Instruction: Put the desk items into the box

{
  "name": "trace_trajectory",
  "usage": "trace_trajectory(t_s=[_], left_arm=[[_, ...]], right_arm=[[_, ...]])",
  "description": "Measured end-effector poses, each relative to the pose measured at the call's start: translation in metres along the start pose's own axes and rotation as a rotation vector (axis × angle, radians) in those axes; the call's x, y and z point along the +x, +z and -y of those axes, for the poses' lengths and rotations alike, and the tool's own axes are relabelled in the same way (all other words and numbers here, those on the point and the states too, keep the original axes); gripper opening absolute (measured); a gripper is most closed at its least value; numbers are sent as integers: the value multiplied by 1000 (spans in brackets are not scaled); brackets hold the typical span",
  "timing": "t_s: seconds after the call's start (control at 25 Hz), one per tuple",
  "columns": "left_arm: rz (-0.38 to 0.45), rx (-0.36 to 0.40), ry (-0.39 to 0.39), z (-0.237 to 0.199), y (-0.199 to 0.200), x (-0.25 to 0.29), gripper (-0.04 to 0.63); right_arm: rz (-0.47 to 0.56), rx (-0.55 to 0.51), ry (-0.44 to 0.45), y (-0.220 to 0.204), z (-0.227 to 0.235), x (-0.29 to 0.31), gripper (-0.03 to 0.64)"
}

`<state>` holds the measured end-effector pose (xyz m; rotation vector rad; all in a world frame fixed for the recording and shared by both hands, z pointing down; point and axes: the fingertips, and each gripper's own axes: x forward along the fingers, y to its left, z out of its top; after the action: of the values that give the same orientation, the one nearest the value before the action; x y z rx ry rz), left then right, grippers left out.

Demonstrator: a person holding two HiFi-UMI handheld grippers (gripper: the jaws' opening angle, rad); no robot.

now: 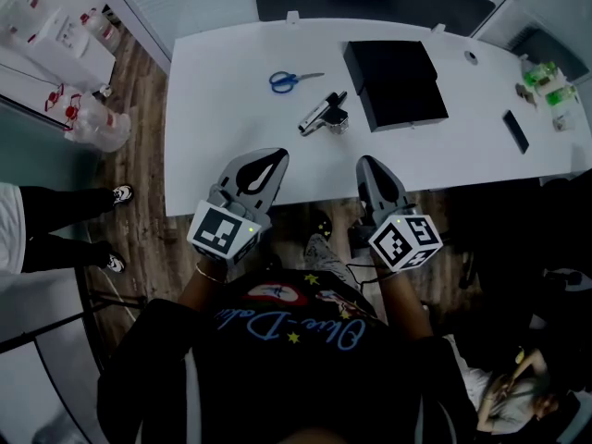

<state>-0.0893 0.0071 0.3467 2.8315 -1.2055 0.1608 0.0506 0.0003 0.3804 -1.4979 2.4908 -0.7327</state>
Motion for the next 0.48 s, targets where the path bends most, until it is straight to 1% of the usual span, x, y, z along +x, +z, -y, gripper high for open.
trace_trajectory(t_s=[0.08, 0.16, 0.24, 0.36, 0.48], left_arm=[[-20, 14, 12, -1, 0, 7, 9], [4, 25, -9, 3, 0, 15, 9], [14, 20, -17, 4, -2, 22, 9], [-14, 11, 3, -1, -10, 33, 9], [-44, 22, 22, -5, -15, 43, 9]], right_arm=[[-6, 8, 7, 0, 5, 4, 11], [-13, 18, 10, -1, 12, 8, 11], [-24, 39, 7, -3, 20, 12, 11], [-42, 70, 1, -9, 34, 20, 11], [-60, 92, 3, -13, 44, 30, 15]])
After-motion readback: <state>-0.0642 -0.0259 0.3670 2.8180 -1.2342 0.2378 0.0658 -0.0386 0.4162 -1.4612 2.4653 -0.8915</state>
